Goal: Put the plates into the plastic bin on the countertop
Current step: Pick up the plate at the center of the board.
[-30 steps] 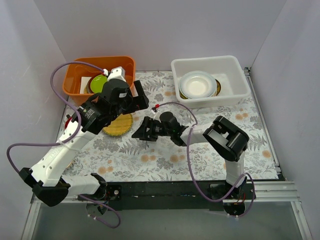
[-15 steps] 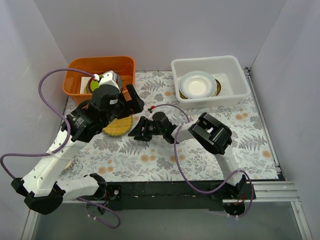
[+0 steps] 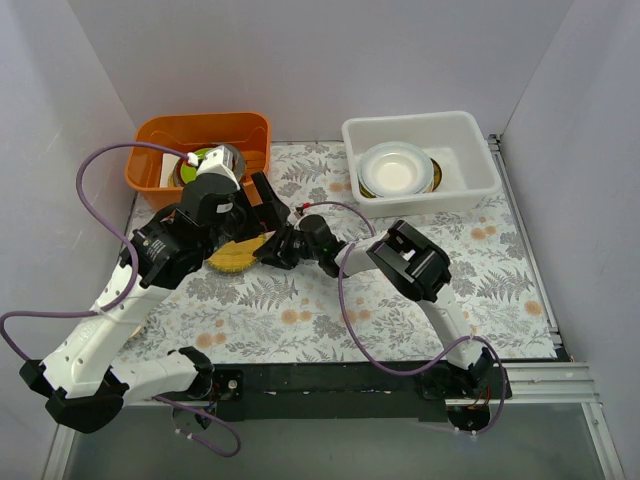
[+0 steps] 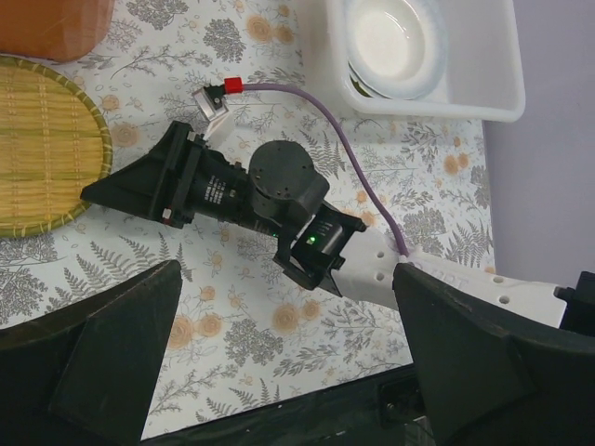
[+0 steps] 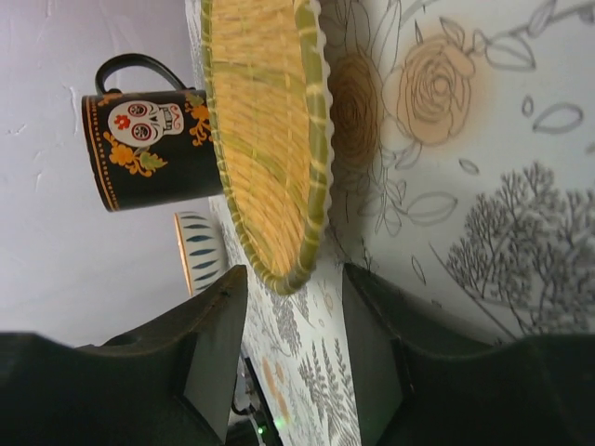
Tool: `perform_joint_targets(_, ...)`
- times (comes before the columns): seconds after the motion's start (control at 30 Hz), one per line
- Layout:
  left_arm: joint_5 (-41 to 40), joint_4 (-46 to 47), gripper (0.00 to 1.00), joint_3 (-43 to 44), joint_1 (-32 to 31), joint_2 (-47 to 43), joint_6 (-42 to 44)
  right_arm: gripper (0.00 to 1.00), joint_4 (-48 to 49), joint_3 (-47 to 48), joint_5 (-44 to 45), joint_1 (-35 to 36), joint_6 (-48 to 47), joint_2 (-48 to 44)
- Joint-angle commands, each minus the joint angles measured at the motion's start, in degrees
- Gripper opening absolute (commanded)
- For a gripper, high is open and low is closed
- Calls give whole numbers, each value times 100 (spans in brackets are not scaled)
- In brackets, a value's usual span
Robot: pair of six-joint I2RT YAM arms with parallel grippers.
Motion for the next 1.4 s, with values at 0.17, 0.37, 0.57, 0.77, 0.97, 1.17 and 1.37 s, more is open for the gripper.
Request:
perform_joint_targets(0.17, 122, 24, 98, -67, -16, -212, -41, 47, -324, 659, 337, -87, 121, 386)
perform_joint_targets(0.37, 183, 50, 98, -190, -16, -265, -120, 36, -359, 685, 399, -122, 156, 456)
perform_joint_targets(0.57, 175, 6, 98, -269, -16, -405, -199, 20, -281, 852, 355, -113, 324, 650)
perform_joint_targets(0.77, 166, -56, 98, -401, -16, -467, -243, 1, -210, 791, 294, -122, 227, 563)
perform_joint_targets(0.97, 201, -38, 98, -577, -16, -564, -340, 1, -122, 326, 258, -157, 17, 185)
perform_joint_targets(1.17, 201, -21, 98, -813, -16, -757, -463, 1, 273, -350, 127, -236, -72, -237)
perform_joint_targets(1.37, 166, -152, 98, -955, -16, -757, -604, 1, -201, -624, 188, -245, -809, -940)
